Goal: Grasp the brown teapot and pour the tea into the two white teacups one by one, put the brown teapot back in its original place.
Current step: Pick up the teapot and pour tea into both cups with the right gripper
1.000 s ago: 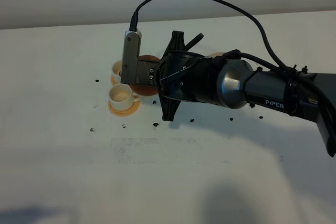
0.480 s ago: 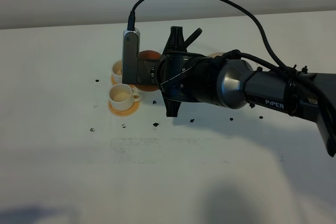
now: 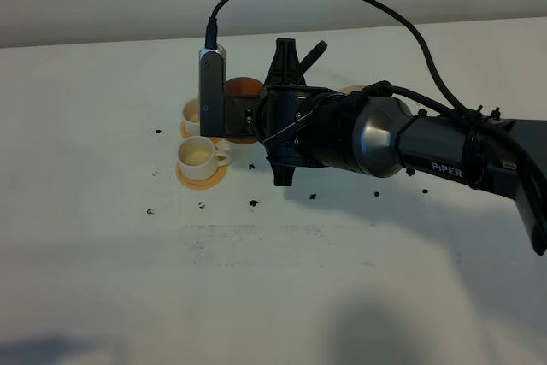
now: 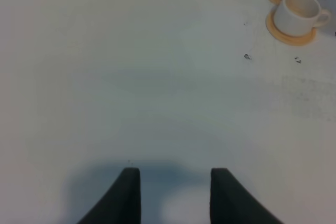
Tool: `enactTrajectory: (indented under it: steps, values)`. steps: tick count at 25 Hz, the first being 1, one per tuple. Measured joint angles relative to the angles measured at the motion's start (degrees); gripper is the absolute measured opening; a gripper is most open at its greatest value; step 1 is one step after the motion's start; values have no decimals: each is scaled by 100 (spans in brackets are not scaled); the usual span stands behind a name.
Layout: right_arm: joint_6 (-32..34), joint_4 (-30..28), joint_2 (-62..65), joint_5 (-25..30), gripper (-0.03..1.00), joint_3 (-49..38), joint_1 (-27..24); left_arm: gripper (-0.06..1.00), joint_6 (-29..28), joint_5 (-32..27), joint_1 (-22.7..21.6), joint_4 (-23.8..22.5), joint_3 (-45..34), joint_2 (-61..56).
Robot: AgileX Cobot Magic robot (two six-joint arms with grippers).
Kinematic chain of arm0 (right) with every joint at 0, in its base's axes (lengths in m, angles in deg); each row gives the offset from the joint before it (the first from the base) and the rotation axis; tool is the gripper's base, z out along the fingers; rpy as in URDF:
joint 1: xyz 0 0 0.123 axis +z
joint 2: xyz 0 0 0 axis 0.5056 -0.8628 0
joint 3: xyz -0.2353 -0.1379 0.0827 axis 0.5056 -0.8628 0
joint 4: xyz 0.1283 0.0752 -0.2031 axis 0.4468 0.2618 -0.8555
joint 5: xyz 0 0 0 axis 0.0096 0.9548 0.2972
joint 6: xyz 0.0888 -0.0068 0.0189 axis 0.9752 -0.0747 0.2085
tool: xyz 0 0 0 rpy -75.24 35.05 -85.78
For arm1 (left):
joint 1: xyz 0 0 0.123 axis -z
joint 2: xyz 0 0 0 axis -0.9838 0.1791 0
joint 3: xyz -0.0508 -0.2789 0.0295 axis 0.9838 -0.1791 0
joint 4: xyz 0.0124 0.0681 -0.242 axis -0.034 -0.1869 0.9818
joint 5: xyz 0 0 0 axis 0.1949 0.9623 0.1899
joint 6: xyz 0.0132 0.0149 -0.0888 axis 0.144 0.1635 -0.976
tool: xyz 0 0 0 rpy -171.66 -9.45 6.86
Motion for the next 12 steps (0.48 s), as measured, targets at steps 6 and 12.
enactTrajectory:
  steps: [6, 12]
  values:
    - [105, -357, 0, 7, 9, 0, 33, 31, 0, 0, 0, 0, 0, 0]
    - [137, -634, -7, 12, 9, 0, 145, 31, 0, 0, 0, 0, 0, 0]
